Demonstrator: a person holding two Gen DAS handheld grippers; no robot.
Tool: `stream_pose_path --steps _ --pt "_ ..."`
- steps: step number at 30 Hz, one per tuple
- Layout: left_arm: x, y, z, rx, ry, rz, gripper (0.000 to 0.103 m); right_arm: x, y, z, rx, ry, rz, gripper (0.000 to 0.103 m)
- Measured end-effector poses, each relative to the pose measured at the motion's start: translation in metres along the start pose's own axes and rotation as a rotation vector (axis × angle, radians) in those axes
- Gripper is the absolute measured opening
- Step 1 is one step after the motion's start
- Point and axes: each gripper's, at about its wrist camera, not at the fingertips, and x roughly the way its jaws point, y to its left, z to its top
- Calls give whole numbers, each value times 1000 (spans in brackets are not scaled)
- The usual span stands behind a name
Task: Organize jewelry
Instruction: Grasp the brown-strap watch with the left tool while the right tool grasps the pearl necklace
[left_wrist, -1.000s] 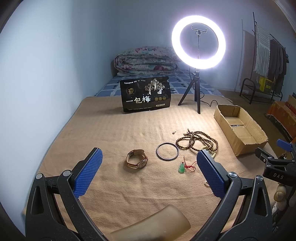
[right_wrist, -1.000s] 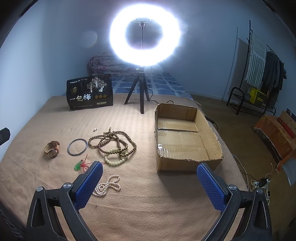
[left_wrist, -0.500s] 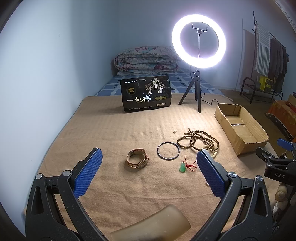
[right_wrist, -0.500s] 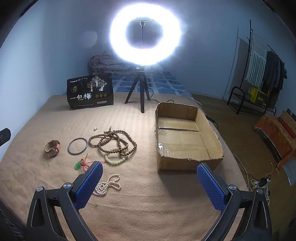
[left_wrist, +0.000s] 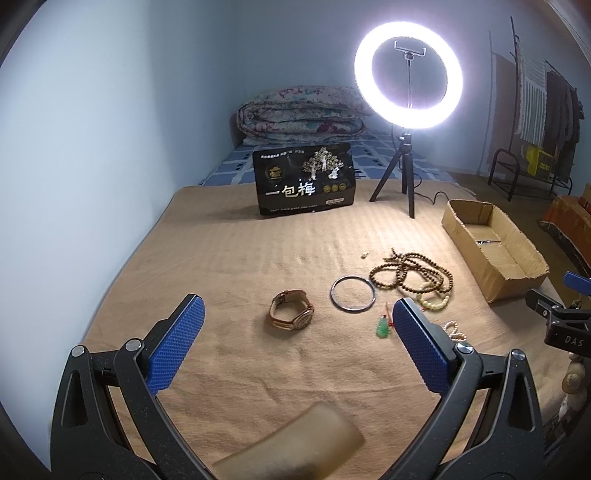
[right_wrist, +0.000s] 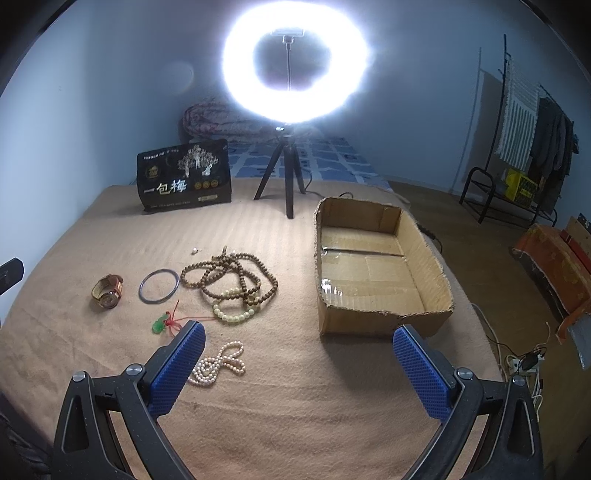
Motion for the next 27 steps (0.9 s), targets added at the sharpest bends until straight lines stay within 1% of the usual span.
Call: stream_pose_path --steps 7,15,20,21,22,24,27 --pt "16 22 -4 -35 64 9 103 18 0 -3 -29 71 42 103" --pt "46 31 -12 -45 175 -1 103 44 14 -10 -57 196 129 101" --pt "71 34 -15 -73 266 -29 91 60 26 -15 -89 257 175 97" --pt "76 36 -15 -80 282 -33 86 65 29 -17 -92 277 186 95" --pt "82 38 -14 -89 299 -34 83 67 29 -18 -92 285 190 95" --pt "95 43 -10 -109 321 -33 83 74 31 -19 -93 312 210 92" --pt "114 49 -6 -134 363 -41 71 81 36 -22 -96 339 245 90"
